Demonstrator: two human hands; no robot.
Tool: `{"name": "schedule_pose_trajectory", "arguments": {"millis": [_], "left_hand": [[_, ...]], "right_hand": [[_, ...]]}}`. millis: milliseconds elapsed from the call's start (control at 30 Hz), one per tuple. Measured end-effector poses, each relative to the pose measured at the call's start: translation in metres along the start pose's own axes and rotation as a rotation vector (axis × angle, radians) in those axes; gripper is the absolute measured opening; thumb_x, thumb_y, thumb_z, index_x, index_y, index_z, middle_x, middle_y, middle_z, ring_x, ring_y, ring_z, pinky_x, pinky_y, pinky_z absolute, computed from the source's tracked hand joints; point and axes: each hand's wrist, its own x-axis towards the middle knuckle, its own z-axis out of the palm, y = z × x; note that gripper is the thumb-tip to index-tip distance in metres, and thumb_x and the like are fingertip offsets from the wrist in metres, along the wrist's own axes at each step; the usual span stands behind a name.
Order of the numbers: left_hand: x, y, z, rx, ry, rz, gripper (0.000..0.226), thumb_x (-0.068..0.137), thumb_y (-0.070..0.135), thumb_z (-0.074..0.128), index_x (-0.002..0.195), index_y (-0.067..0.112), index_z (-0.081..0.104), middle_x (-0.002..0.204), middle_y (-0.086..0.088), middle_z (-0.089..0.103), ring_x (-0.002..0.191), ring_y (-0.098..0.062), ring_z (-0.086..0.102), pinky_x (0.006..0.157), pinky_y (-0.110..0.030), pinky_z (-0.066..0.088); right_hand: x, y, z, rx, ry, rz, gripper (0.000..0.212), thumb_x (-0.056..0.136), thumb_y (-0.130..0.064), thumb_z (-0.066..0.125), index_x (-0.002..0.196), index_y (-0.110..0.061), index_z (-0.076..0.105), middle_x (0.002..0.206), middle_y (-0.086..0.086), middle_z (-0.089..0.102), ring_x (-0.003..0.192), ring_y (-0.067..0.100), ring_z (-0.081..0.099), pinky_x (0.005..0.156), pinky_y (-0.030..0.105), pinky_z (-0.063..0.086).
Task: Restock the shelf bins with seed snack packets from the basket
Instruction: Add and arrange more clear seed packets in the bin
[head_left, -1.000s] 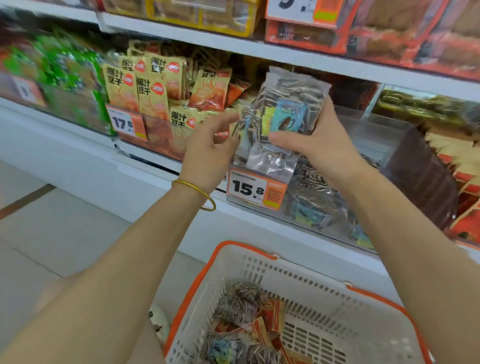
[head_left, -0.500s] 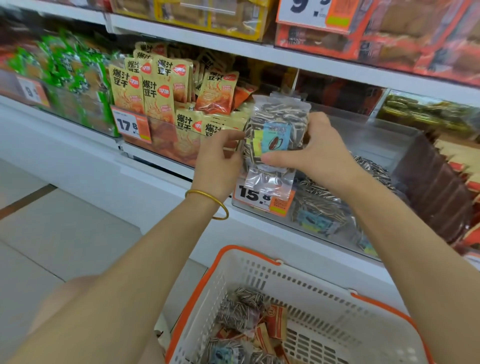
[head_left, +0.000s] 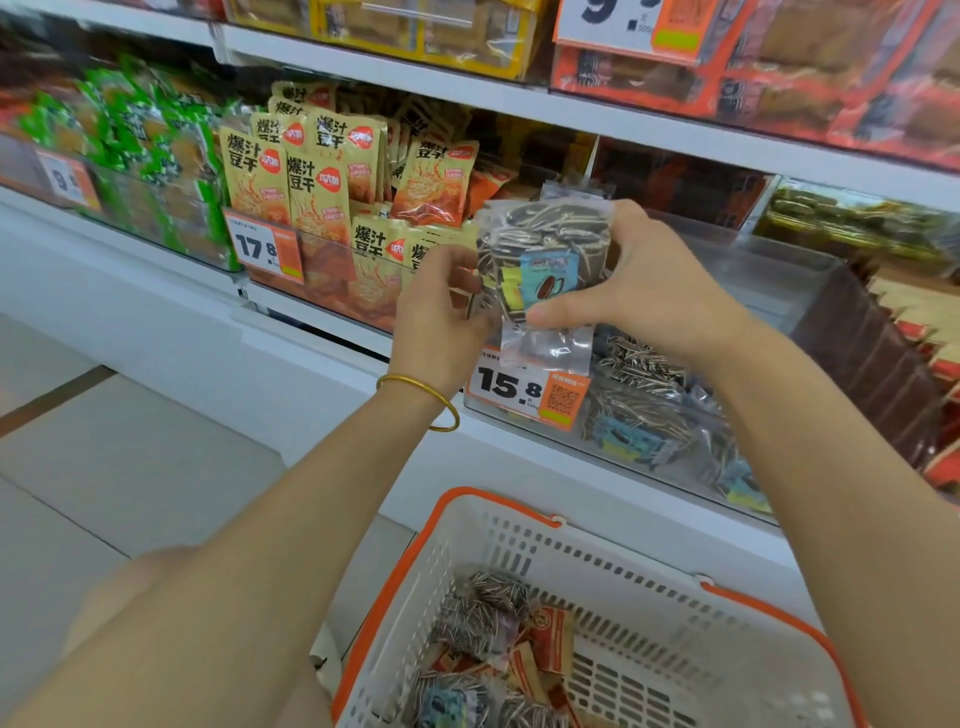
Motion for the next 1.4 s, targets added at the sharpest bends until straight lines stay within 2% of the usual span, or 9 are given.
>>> {"name": "schedule_pose_trajectory", "arguments": {"millis": [100, 234, 467, 567, 734, 1001, 1168, 1301, 1401], "left_hand": [[-0.002, -0.005, 0.001, 0.075, -0.013, -0.004, 0.039, 0.069, -0.001, 0.073, 0.097, 0.013, 0.051, 0.083, 0.007, 0.05, 0.08, -0.014, 0.05, 0.074, -0.029, 0.05], [-0.004, -0.008, 0.005, 0.099, -0.014, 0.013, 0.034, 0.073, 0.002, 0.072, 0.104, 0.005, 0.058, 0.093, -0.003, 0.056, 0.082, -0.015, 0.053, 0.077, -0.041, 0.053], [-0.009, -0.012, 0.009, 0.07, 0.043, 0.031, 0.047, 0.078, 0.01, 0.068, 0.12, 0.004, 0.048, 0.108, -0.015, 0.053, 0.097, -0.027, 0.055, 0.083, -0.048, 0.05], [-0.013, -0.009, 0.012, 0.106, 0.072, 0.077, 0.051, 0.076, 0.009, 0.07, 0.122, 0.004, 0.046, 0.108, -0.014, 0.053, 0.101, -0.03, 0.053, 0.083, -0.048, 0.049], [-0.022, 0.0, 0.015, 0.206, 0.12, 0.151, 0.058, 0.076, 0.007, 0.073, 0.125, 0.005, 0.043, 0.113, -0.009, 0.044, 0.104, -0.03, 0.05, 0.09, -0.041, 0.046], [-0.029, 0.009, 0.016, 0.304, 0.261, 0.28, 0.06, 0.072, -0.001, 0.07, 0.125, 0.0, 0.041, 0.114, -0.018, 0.042, 0.102, -0.025, 0.04, 0.087, -0.021, 0.032], [-0.033, 0.016, 0.017, 0.348, 0.241, 0.4, 0.053, 0.076, -0.001, 0.066, 0.124, 0.009, 0.045, 0.117, -0.017, 0.04, 0.1, -0.027, 0.045, 0.088, -0.03, 0.042], [-0.032, 0.019, 0.019, 0.421, 0.122, 0.458, 0.044, 0.081, 0.002, 0.063, 0.124, 0.008, 0.055, 0.113, 0.001, 0.048, 0.096, 0.001, 0.039, 0.085, -0.014, 0.034], [-0.031, 0.015, 0.022, 0.596, 0.08, 0.535, 0.05, 0.076, -0.002, 0.064, 0.123, 0.011, 0.057, 0.121, -0.015, 0.051, 0.094, -0.029, 0.048, 0.078, -0.035, 0.043]], "right_hand": [[0.002, 0.004, -0.004, 0.095, -0.066, 0.037, 0.043, 0.064, -0.005, 0.083, 0.081, -0.031, 0.053, 0.083, -0.018, 0.064, 0.07, -0.013, 0.063, 0.064, 0.004, 0.048], [0.004, 0.016, 0.002, 0.148, -0.07, 0.096, 0.046, 0.062, -0.007, 0.084, 0.096, -0.027, 0.06, 0.096, -0.008, 0.071, 0.086, 0.002, 0.068, 0.076, 0.017, 0.055], [0.003, 0.032, 0.015, 0.188, -0.063, 0.173, 0.061, 0.062, -0.006, 0.084, 0.115, -0.022, 0.056, 0.107, -0.005, 0.07, 0.096, 0.01, 0.067, 0.084, 0.028, 0.055], [-0.005, 0.042, 0.014, 0.363, -0.039, 0.161, 0.064, 0.062, 0.001, 0.081, 0.115, -0.026, 0.056, 0.107, -0.004, 0.07, 0.097, 0.011, 0.068, 0.082, 0.027, 0.056], [-0.017, 0.058, 0.003, 0.654, 0.031, 0.201, 0.074, 0.056, -0.001, 0.083, 0.123, -0.006, 0.053, 0.106, 0.007, 0.071, 0.098, 0.023, 0.068, 0.083, 0.033, 0.054], [-0.023, 0.078, -0.01, 0.958, 0.135, 0.292, 0.098, 0.037, -0.022, 0.092, 0.125, -0.006, 0.053, 0.109, 0.011, 0.067, 0.098, 0.026, 0.066, 0.084, 0.041, 0.056], [-0.02, 0.072, -0.005, 0.904, 0.126, 0.304, 0.069, 0.06, -0.009, 0.075, 0.125, -0.004, 0.053, 0.106, 0.01, 0.067, 0.1, 0.027, 0.064, 0.095, 0.045, 0.05], [-0.009, 0.073, -0.004, 1.011, 0.256, 0.343, 0.054, 0.07, -0.004, 0.069, 0.121, -0.008, 0.054, 0.111, 0.011, 0.067, 0.101, 0.028, 0.065, 0.092, 0.046, 0.052], [0.0, 0.078, -0.006, 1.136, 0.278, 0.392, 0.034, 0.083, -0.008, 0.061, 0.116, -0.008, 0.056, 0.113, 0.012, 0.066, 0.101, 0.028, 0.064, 0.092, 0.043, 0.051]]}}
